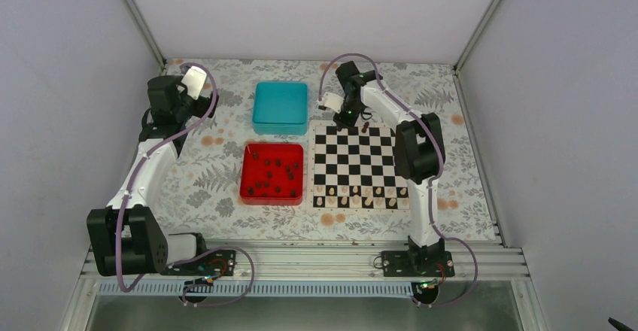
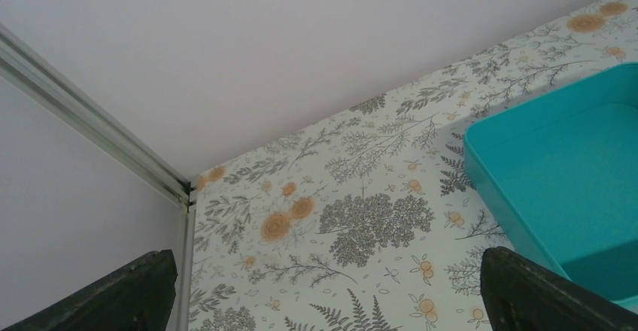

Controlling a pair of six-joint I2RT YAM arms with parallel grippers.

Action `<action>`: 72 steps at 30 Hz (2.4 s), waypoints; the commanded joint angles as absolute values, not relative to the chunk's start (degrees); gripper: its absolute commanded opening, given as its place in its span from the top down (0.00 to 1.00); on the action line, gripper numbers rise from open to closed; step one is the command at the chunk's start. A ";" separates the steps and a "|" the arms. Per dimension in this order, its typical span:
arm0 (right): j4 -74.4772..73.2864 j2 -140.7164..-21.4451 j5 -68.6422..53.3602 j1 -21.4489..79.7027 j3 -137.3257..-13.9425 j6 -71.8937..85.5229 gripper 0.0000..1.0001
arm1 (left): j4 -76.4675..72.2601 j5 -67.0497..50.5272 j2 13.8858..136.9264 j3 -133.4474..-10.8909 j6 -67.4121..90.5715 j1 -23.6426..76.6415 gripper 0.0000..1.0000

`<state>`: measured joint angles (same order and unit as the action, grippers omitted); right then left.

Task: Set up the chess pieces on the board
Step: Place the chess piece on the chessboard.

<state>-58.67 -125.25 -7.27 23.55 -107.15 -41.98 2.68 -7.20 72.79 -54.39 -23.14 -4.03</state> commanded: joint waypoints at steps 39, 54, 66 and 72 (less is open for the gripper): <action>-55.55 -129.45 -4.63 22.06 -108.20 -41.13 0.91 | 2.52 -8.79 72.24 -54.17 -23.07 -4.35 0.00; -55.96 -129.85 -5.19 22.06 -107.94 -41.11 0.87 | 2.81 -8.71 72.47 -54.39 -23.05 -4.39 0.00; -55.29 -128.43 -5.09 22.08 -108.34 -40.62 0.66 | 2.81 -8.63 72.20 -54.31 -23.12 -4.40 0.00; -55.55 -126.01 -5.24 22.18 -110.76 -40.18 0.61 | 2.81 -8.61 72.16 -54.32 -23.12 -4.39 0.00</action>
<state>-55.51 -128.75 -4.82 22.41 -107.57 -40.71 2.66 -7.77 72.79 -54.39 -23.16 -4.08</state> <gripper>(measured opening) 0.378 0.999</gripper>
